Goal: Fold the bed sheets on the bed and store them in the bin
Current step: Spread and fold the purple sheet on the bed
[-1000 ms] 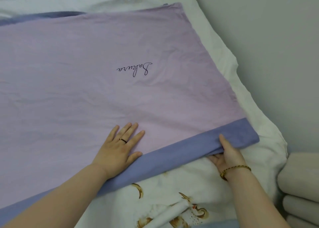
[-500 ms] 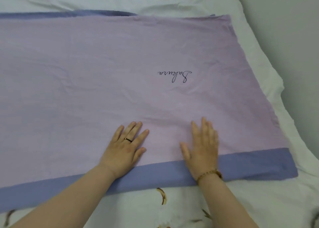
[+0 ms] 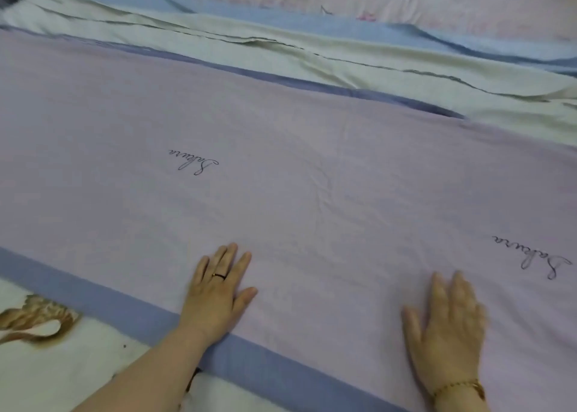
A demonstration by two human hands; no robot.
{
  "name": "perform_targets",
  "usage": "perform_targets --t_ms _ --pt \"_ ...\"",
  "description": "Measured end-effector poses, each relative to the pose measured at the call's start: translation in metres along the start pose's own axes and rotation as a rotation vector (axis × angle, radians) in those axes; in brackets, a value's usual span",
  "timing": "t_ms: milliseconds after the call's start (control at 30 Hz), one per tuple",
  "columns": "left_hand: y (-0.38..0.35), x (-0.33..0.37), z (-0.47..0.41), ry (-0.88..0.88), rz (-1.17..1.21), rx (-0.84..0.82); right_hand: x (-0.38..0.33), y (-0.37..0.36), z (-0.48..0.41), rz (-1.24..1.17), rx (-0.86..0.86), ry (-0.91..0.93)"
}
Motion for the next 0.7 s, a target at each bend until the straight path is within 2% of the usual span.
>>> perform_targets --t_ms 100,200,267,333,400,433,500,567,600,700 --pt "-0.003 -0.038 -0.009 0.041 0.006 -0.024 -0.114 -0.044 0.006 -0.101 -0.059 0.381" --pt "0.001 -0.088 -0.028 0.062 -0.010 0.042 -0.130 -0.070 -0.014 -0.082 -0.070 0.505" --pt "0.005 -0.130 -0.041 0.093 -0.020 0.058 -0.099 -0.071 -0.046 0.024 -0.095 0.371" --pt "0.008 -0.169 -0.052 0.112 -0.015 0.041 -0.049 -0.062 -0.077 0.146 -0.129 -0.003" --pt "0.013 -0.208 -0.070 0.123 -0.027 0.070 -0.044 -0.055 -0.087 0.178 -0.227 -0.316" --pt "0.015 -0.224 -0.083 0.113 -0.038 0.091 -0.063 -0.055 -0.089 0.179 -0.227 -0.353" --pt "0.014 -0.250 -0.110 0.126 -0.018 0.067 -0.132 -0.065 -0.097 0.114 -0.191 -0.230" --pt "0.016 -0.267 -0.134 0.175 0.039 0.084 -0.211 -0.089 -0.093 0.115 -0.223 0.037" --pt "0.016 -0.276 -0.146 0.195 0.053 0.150 -0.249 -0.106 -0.092 0.128 -0.255 0.153" --pt "0.013 -0.293 -0.188 0.202 0.081 0.258 -0.325 -0.150 -0.110 0.082 -0.330 0.265"
Point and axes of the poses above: each hand's wrist, its own z-axis away from the middle knuckle, its own y-axis out of the back of the hand, x = y × z, the point moved 8 cm from there along -z, towards the middle knuckle, and after that the axes turned 15 degrees about x, right-handed, at the moved point
